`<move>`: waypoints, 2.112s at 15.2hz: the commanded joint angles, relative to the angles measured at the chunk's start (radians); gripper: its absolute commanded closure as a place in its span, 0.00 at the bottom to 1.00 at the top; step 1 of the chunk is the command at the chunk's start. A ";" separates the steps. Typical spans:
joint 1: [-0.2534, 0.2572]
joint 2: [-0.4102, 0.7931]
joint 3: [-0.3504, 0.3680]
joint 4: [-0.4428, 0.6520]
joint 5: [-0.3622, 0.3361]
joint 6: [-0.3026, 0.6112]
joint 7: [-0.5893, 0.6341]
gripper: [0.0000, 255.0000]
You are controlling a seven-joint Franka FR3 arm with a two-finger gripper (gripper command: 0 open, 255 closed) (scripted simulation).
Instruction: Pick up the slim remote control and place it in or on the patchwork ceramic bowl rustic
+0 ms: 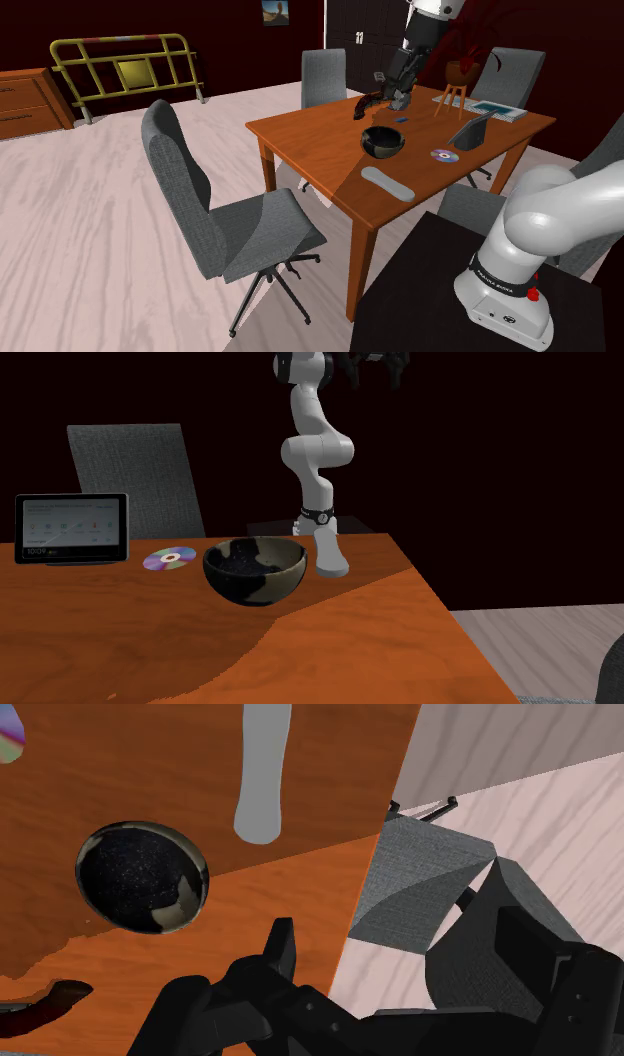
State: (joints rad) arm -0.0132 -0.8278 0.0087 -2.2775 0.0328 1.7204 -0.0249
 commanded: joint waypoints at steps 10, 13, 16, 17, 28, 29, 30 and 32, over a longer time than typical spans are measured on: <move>-0.044 0.084 -0.039 -0.203 -0.036 0.188 -0.007 0.00; -0.061 0.129 -0.053 -0.258 -0.050 0.257 -0.009 0.00; -0.078 0.184 -0.067 -0.307 -0.064 0.328 -0.010 0.00; -0.084 0.204 -0.072 -0.322 -0.069 0.352 -0.010 0.00; -0.135 0.436 -0.117 -0.423 -0.112 0.599 -0.010 0.00; -0.135 0.447 -0.118 -0.430 -0.112 0.616 -0.010 0.00; -0.135 0.458 -0.119 -0.436 -0.112 0.633 -0.011 0.00; -0.135 0.481 -0.121 -0.447 -0.113 0.668 -0.011 0.00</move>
State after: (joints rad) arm -0.1478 -0.3568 -0.1111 -2.7150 -0.0789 2.3678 -0.0360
